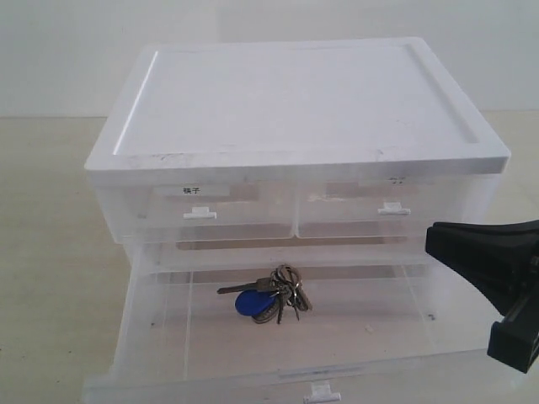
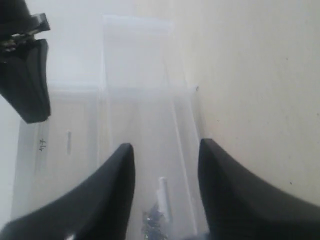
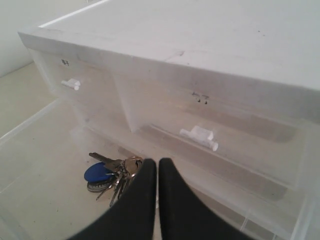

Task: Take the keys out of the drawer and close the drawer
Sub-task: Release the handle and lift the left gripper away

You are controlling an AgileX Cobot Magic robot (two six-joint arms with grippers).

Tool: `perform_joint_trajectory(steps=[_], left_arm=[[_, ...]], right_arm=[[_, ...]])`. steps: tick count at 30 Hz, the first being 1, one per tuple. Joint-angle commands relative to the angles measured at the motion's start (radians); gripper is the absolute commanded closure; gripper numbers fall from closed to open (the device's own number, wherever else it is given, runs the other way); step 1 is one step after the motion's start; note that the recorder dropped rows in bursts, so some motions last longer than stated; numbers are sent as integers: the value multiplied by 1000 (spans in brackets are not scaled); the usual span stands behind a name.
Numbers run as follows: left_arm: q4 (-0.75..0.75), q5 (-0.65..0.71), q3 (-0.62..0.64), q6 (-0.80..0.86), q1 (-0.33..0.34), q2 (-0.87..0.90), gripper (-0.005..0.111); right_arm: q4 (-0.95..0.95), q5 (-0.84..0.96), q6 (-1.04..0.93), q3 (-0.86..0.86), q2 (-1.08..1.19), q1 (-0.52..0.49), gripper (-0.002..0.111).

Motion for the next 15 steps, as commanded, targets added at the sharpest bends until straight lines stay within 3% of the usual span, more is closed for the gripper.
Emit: perform_joint_trajectory(steps=[1,4,15], left_arm=[[79,9,-2,3,-40,-152,78],[109,9,-2,3,-40,-281,83],[105,9,-2,3,-40,-764,83]], right_arm=[[-7,-5,-6,5,2,-2,108],[-7,-5,-6,5,2,-2,108],[-7,-3,-6,5,2,-2,108]])
